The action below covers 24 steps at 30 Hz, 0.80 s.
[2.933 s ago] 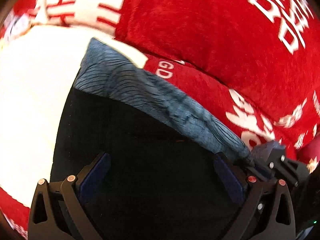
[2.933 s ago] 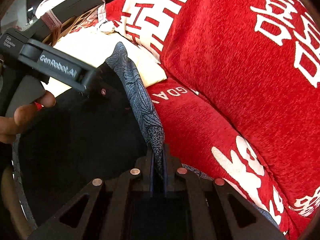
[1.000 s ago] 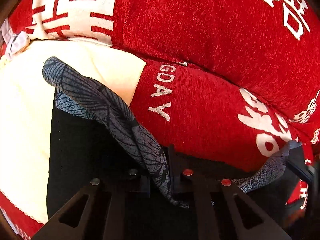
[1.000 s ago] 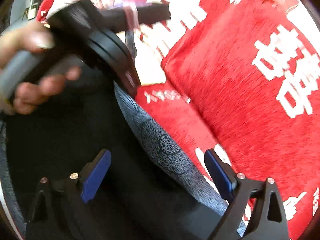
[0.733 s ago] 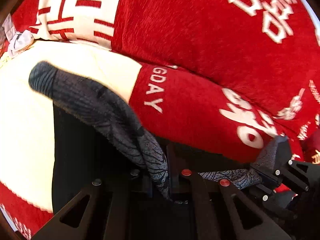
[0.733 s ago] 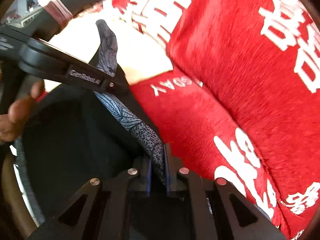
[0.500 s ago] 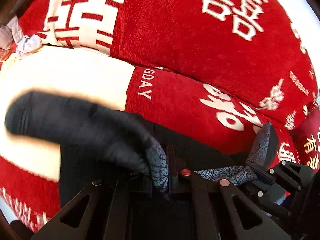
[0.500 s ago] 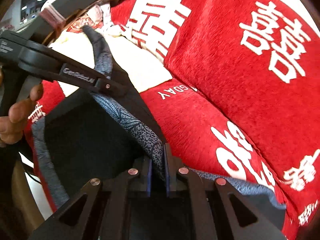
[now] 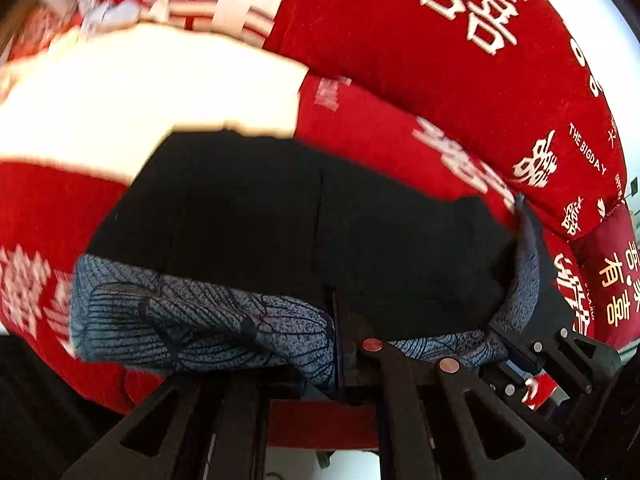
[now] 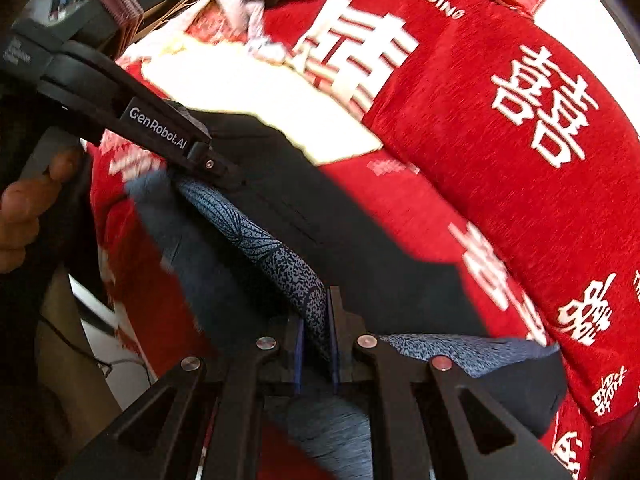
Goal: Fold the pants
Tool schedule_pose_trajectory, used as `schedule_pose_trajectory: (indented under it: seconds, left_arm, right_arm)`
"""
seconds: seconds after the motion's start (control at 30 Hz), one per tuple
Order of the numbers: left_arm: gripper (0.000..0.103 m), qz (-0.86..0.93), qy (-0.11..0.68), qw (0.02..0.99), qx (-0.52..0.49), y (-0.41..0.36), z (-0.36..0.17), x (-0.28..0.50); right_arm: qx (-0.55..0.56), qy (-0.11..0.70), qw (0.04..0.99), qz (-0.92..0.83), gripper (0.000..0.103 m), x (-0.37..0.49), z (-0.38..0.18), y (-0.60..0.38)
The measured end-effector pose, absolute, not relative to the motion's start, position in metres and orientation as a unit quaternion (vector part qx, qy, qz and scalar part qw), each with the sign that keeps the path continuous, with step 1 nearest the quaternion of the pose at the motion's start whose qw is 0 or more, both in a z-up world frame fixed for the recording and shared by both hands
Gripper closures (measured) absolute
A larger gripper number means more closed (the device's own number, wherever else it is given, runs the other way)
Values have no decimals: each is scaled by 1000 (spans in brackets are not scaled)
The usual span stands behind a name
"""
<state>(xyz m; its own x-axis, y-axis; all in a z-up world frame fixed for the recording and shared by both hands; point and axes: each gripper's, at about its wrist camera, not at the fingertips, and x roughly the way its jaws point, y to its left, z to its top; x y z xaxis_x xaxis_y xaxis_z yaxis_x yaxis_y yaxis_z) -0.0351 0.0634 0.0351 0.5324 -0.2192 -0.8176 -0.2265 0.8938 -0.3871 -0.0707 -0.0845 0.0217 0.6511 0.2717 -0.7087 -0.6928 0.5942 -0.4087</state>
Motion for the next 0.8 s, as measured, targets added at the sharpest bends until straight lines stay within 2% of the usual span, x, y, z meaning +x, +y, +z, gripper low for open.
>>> schedule_pose_trajectory:
  seconds: [0.2,0.3,0.33,0.37,0.43,0.57,0.63,0.7,0.8]
  left_arm:
    - [91,-11,479,836,-266,71,25,-46]
    - [91,-24,488,813,-317,84,23,-52]
    - [89,-25,491,805,-332,90,24,-56]
    - [79,-21,493,803,-335,93,25,-60]
    - [68,0,497,802,-332,102,28,-72]
    - [67,16,492,798,-348,122,31,-98]
    - [67,14,475,802,-363,131,38,-106]
    - [67,0,454,816,-358,127,52,-102]
    - [67,-36,449,835,-316,102,69,-75]
  right_arm:
    - [-342,309,846,267,92,-77,4,-84]
    - [-343,310,850,253,89,-80,0,-80]
    - [-345,312,849,252,85,-82,-1,-78]
    - [-353,308,848,249,85,-86,0,-77]
    - [-351,311,845,256,75,-92,5,-78]
    - [-274,334,853,293,57,-95,34,-96]
    - [-204,335,867,307,33,-89,56,-112]
    - [-130,332,882,308,23,-77,74,-128]
    - [-51,360,890,274,22,-48,74,-142]
